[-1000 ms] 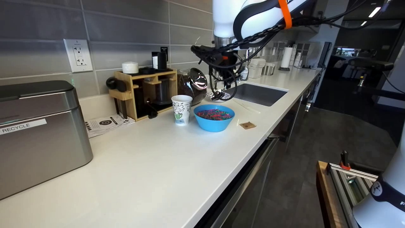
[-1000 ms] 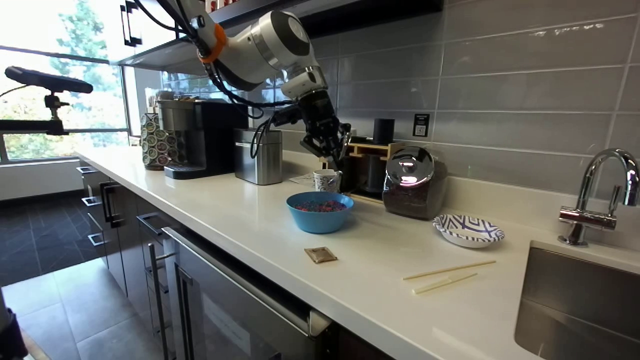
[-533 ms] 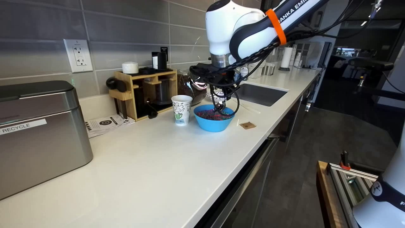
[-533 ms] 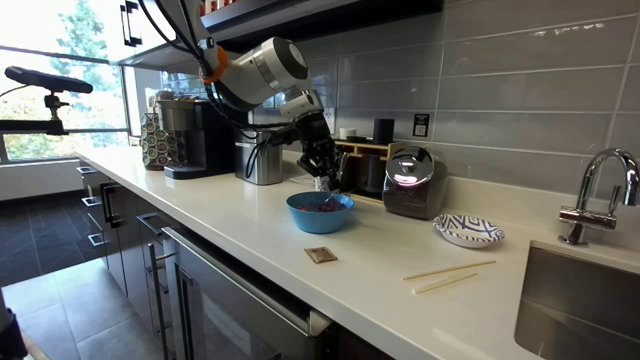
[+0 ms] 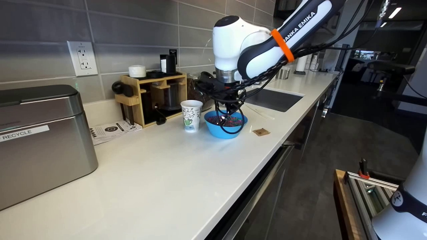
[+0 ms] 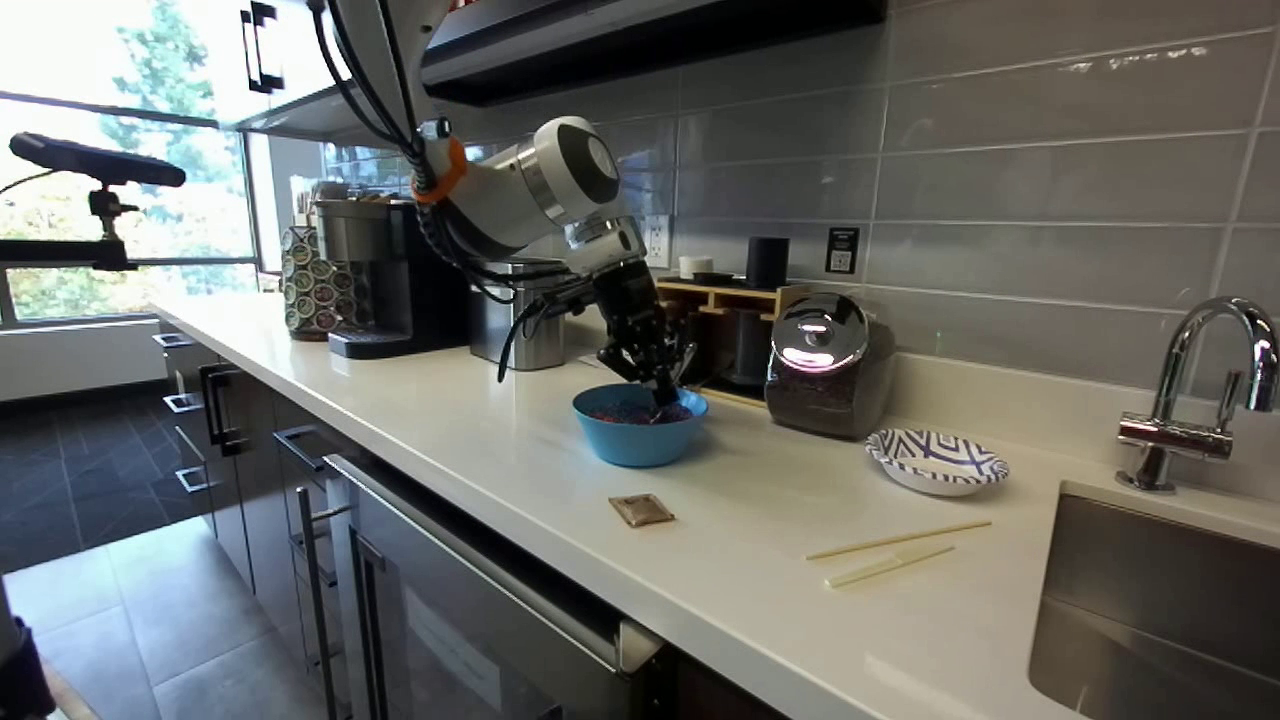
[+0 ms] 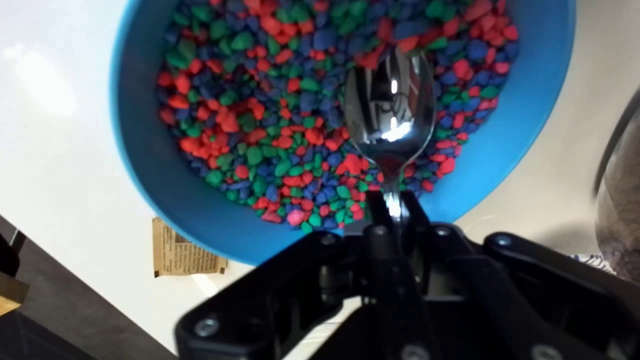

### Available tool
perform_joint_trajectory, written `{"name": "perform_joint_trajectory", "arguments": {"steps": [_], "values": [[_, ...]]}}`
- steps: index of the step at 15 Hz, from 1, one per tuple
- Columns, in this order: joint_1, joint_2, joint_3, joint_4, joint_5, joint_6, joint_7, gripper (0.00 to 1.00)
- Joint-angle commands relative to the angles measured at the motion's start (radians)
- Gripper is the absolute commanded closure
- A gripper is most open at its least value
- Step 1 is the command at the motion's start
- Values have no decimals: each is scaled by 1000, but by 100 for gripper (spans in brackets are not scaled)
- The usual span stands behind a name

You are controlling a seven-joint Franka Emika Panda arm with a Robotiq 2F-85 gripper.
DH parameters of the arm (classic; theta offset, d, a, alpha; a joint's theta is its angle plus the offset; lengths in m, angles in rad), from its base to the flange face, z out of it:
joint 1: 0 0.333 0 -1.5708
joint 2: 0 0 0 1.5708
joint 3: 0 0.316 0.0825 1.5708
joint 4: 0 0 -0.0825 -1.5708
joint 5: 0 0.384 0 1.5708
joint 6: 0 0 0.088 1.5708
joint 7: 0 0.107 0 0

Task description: Use the spoon to get some cereal from the blue bowl and put it in the coffee cup on the left.

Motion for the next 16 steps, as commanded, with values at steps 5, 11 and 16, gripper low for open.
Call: {"name": "perform_joint_trajectory", "arguments": {"steps": [5,11,16], "values": [[-1,48,-16,15,143,48,-55,98],[-4,50,-34,25,205,45,-89,81],[-3,23,-41,24,246,51,-131,38]]}}
